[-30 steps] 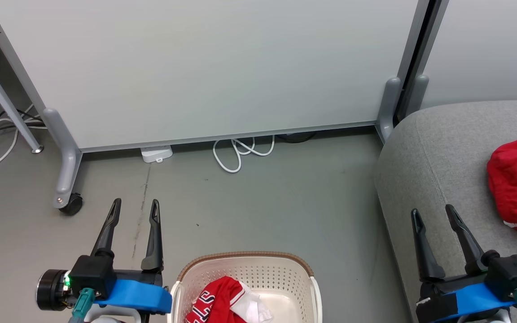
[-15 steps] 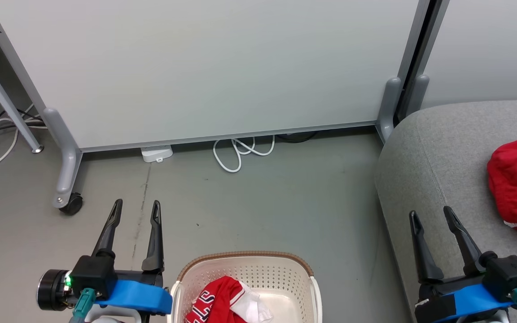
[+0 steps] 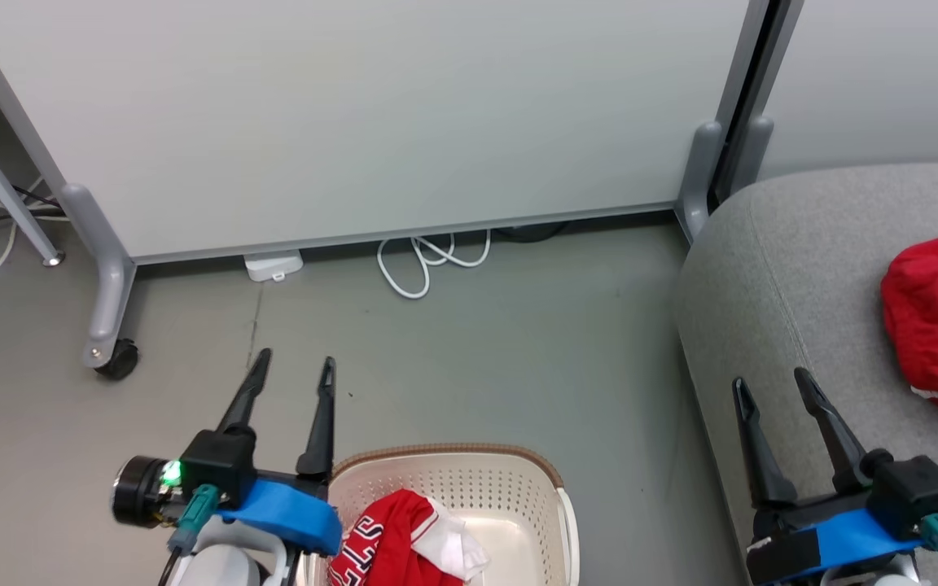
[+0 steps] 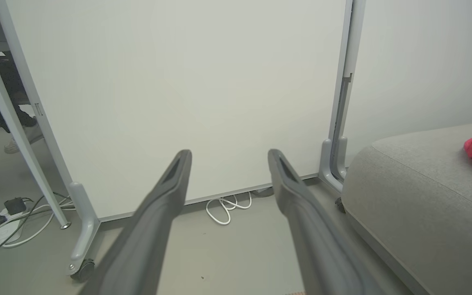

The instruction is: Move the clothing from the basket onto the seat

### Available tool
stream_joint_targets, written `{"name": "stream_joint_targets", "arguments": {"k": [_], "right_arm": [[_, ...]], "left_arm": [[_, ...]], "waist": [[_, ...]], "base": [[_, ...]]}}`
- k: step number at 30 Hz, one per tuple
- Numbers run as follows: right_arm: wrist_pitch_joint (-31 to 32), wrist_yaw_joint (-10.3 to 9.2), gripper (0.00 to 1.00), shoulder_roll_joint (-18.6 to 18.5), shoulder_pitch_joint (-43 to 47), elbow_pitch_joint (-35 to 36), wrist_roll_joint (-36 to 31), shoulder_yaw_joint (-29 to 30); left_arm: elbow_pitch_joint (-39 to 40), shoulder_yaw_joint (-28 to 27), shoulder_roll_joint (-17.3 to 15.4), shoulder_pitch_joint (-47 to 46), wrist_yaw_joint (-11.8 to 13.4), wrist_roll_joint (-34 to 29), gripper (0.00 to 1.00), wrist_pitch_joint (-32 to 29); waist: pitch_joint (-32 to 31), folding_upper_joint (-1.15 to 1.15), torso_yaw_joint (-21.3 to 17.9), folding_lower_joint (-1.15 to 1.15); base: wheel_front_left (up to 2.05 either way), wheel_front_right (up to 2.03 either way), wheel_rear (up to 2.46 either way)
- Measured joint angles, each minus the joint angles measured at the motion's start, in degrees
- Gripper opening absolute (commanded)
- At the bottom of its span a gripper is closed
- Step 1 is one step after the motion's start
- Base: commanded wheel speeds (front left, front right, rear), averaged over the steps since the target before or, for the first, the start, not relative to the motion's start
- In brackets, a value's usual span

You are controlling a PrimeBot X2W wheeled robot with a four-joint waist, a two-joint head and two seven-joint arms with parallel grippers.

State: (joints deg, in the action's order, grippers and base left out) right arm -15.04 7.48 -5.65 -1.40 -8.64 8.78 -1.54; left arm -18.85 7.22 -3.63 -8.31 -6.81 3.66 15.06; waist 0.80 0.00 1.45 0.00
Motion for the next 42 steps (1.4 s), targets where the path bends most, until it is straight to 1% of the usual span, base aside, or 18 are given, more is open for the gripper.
{"name": "stream_joint_targets", "arguments": {"k": [4, 8, 14, 22, 26, 30, 32, 37, 42], "right_arm": [[0.00, 0.00, 1.00, -0.48, -1.83, 0.47, 0.48, -0.62], [-0.01, 0.00, 1.00, -1.13, -5.20, 1.47, 0.98, -1.42], [-0.01, 0.00, 1.00, -1.83, -9.48, 2.98, 1.98, -1.79], [-0.01, 0.00, 1.00, -2.23, -14.08, 4.71, 3.22, -2.16], [-0.01, 0.00, 1.00, -2.55, -16.17, 5.66, 3.60, -2.13], [-0.01, 0.00, 1.00, -3.00, -18.57, 6.72, 3.93, -1.72], [-0.01, 0.00, 1.00, -3.19, -19.40, 7.10, 4.00, -1.45], [-0.01, 0.00, 1.00, -3.20, -21.07, 8.11, 4.17, -0.98], [-0.01, 0.00, 1.00, -2.89, -22.04, 8.84, 4.24, -0.83]], "left_arm": [[-5.60, 3.27, -0.78, -3.75, -0.30, 0.20, 1.00, -0.01], [-11.18, 6.28, -1.34, -8.37, -0.32, -0.11, 1.00, 0.00], [-19.73, 10.13, -1.37, -15.48, -0.41, 0.48, 1.00, 0.01], [-35.06, 15.04, -1.21, -24.76, -0.42, 1.44, 1.00, -0.21], [-42.78, 17.78, -1.08, -29.58, -0.63, 1.70, 1.00, -3.33], [-47.73, 20.06, -1.62, -34.07, -0.64, 1.14, 1.00, -4.88], [-50.24, 20.86, -2.12, -36.12, -0.59, 0.34, 1.00, -7.05], [-53.34, 22.34, -3.79, -39.22, 0.99, -1.04, 1.00, -12.65], [-54.19, 23.76, -5.27, -41.45, 3.04, -2.35, 1.00, -15.05]], "waist": [[2.17, 0.00, -0.67, 0.00], [5.59, 0.00, -1.73, 0.00], [12.03, 0.00, -3.81, 0.01], [21.51, 0.00, -6.79, 0.02], [26.09, 0.00, -8.22, 0.01], [30.65, 0.00, -9.46, 0.02], [32.83, 0.00, -9.97, 0.02], [37.91, 0.00, -11.10, 0.02], [41.97, 0.00, -12.07, 0.01]], "base": [[0.00, 0.00, 0.00], [0.00, 0.00, 0.00], [0.00, 0.00, 0.00], [0.00, 0.00, 0.00], [0.00, 0.00, 0.00], [0.00, 0.00, 0.00], [0.00, 0.00, 0.00], [0.00, 0.00, 0.00], [0.00, 0.00, 0.00]]}}
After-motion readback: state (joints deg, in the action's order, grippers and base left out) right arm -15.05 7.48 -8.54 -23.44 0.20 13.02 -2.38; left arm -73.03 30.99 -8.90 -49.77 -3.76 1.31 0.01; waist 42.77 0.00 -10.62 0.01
